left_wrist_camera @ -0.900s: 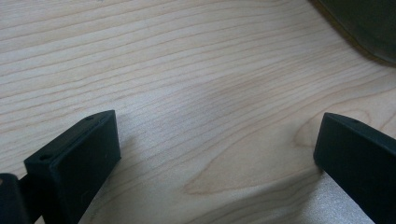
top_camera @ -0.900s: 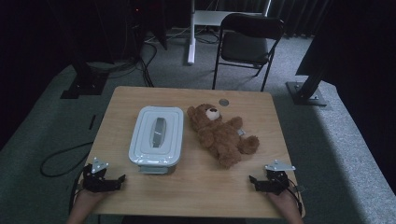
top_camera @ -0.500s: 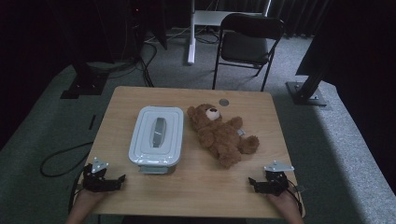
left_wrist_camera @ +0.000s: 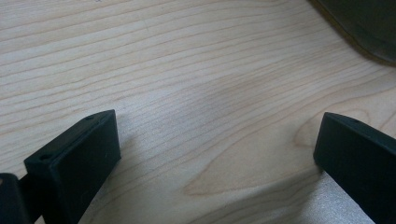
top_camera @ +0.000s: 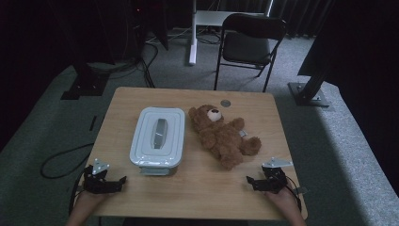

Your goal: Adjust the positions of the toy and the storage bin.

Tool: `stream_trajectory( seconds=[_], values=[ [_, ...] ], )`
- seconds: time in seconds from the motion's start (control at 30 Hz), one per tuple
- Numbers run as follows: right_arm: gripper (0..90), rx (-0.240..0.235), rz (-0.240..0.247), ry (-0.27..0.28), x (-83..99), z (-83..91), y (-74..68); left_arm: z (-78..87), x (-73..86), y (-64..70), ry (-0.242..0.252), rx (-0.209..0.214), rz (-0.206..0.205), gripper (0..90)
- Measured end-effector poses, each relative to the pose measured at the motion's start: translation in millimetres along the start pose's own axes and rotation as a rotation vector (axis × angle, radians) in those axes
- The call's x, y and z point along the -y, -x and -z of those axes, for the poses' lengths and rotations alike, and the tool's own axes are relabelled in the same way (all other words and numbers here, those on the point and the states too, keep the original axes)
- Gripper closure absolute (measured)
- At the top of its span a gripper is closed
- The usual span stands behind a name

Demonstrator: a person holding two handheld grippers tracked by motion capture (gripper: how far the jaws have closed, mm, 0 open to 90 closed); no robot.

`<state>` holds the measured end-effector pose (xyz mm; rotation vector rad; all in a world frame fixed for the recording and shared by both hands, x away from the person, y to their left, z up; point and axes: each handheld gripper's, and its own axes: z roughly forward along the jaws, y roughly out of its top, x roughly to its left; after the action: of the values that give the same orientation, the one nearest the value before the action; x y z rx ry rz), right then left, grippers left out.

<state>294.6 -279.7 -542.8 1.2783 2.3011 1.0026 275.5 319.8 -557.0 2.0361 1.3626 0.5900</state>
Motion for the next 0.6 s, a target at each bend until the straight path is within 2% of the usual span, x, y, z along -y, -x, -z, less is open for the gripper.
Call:
stream_trajectory(
  seconds=[0.6],
  values=[
    [14.1, -0.016, 0.022, 0.133, -53.1, 30.5, 6.6, -0.1, 0.0, 0.0, 0.001, 0.0, 0.0, 1.1]
  ],
)
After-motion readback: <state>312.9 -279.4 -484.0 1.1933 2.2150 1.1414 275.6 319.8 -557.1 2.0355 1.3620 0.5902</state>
